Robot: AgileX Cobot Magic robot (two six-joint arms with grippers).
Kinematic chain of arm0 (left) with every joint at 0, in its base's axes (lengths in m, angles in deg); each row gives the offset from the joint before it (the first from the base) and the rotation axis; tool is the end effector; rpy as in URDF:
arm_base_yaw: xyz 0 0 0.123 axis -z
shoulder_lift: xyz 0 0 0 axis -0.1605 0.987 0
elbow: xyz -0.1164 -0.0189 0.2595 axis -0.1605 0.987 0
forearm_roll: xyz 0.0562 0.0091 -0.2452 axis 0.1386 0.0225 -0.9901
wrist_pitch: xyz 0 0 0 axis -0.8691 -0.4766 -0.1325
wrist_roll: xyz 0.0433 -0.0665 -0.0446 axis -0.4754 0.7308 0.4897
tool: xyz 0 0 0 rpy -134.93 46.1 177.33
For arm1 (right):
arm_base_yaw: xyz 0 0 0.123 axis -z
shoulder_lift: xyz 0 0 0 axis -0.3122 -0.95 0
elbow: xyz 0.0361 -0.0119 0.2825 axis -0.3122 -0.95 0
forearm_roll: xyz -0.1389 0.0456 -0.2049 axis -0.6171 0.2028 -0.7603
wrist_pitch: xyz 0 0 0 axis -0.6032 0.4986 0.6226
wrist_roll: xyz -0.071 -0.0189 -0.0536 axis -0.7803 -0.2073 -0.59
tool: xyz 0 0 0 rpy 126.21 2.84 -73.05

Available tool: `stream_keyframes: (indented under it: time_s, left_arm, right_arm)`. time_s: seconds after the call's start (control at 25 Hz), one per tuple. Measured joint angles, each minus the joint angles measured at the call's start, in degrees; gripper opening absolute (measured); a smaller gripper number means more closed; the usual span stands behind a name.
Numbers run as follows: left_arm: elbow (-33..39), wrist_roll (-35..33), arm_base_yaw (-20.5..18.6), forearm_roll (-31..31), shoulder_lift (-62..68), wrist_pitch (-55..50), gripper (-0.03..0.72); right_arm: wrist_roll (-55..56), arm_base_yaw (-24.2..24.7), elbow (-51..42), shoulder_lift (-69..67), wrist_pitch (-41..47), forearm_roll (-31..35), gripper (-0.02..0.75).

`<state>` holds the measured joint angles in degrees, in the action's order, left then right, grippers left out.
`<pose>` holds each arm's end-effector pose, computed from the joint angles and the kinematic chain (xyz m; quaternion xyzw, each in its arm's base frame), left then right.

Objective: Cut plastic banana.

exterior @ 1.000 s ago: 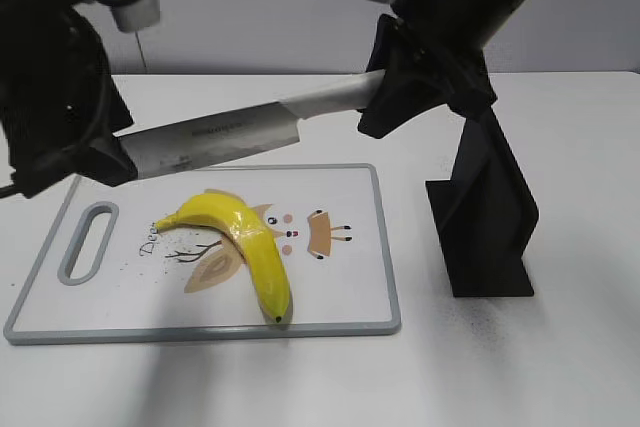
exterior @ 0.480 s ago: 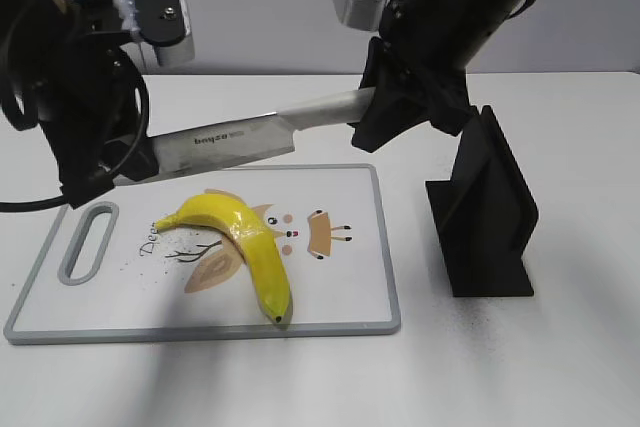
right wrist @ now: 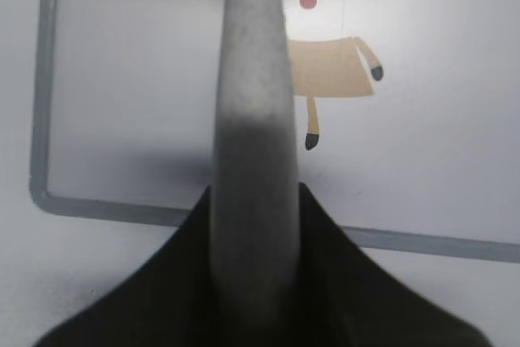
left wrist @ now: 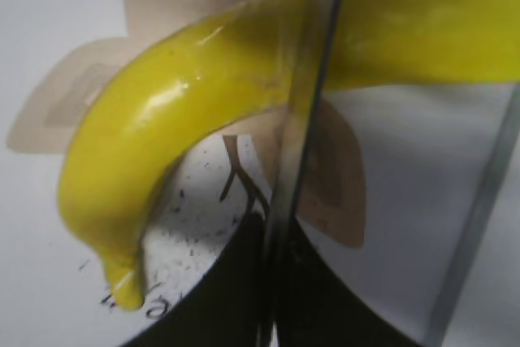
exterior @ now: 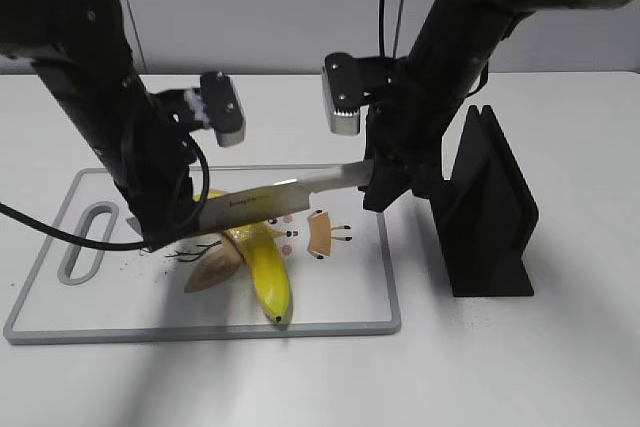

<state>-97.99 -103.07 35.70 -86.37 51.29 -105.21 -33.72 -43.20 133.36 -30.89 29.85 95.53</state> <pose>0.3134 -0.1763 0.1623 0.6152 0.7786 -0.0837 0.0908 0.3679 0.2033 0.1617 -0.6997 0.6938 0.1311 0.1088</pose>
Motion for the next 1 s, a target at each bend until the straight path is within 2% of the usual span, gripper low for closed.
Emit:
stream_keyframes:
  time_s: [0.2, 0.44, 0.72, 1.0]
  left_arm:
    - [-0.6, -0.1, 0.0, -1.2, 5.7, 2.0, 0.011]
    - [-0.6, -0.2, 0.0, -1.3, 4.9, 1.8, 0.006]
    - [-0.5, -0.1, -0.1, 1.7, -3.7, -1.8, 0.004]
    - [-0.5, -0.1, -0.1, 1.9, -11.8, -4.3, 0.003]
  right_arm:
    - [-0.6, 0.2, 0.0, -3.4, -1.9, -0.2, 0.176]
    - [-0.8, 0.2, 0.0, -3.3, -2.6, -0.1, 0.179]
    - [-0.4, 0.0, 0.0, 2.4, -0.7, 0.6, 0.175]
    - [-0.4, -0.2, 0.0, 8.7, 0.1, 0.9, 0.175]
